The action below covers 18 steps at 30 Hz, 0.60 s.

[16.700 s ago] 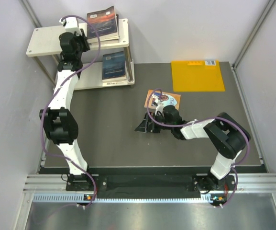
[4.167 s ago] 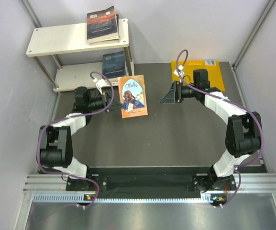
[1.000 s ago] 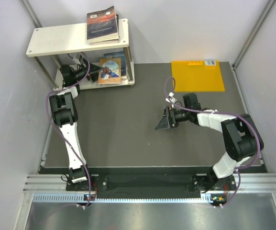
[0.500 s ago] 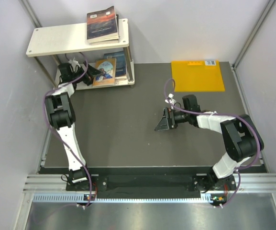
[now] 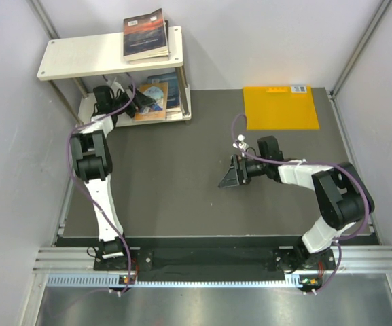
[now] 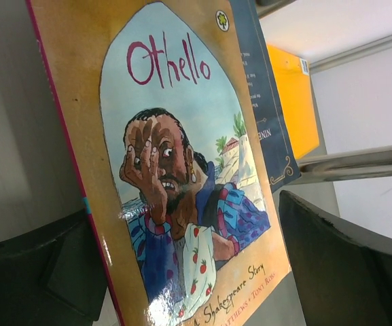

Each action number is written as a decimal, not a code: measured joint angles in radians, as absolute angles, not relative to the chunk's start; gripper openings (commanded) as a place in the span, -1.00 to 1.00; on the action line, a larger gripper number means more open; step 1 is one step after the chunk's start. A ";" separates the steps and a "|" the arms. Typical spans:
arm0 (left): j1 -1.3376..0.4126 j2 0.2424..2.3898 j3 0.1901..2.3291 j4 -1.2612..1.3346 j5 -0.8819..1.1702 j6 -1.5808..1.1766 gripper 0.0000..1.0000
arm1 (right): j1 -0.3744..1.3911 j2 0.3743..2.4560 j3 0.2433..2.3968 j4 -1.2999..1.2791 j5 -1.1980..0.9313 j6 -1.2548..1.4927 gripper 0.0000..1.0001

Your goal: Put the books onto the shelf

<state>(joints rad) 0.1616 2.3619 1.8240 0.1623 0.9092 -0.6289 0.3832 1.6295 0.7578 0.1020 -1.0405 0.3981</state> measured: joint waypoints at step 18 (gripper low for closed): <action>0.132 2.323 1.831 0.100 0.798 -0.591 0.98 | 0.414 1.631 0.746 0.141 -1.040 0.422 0.99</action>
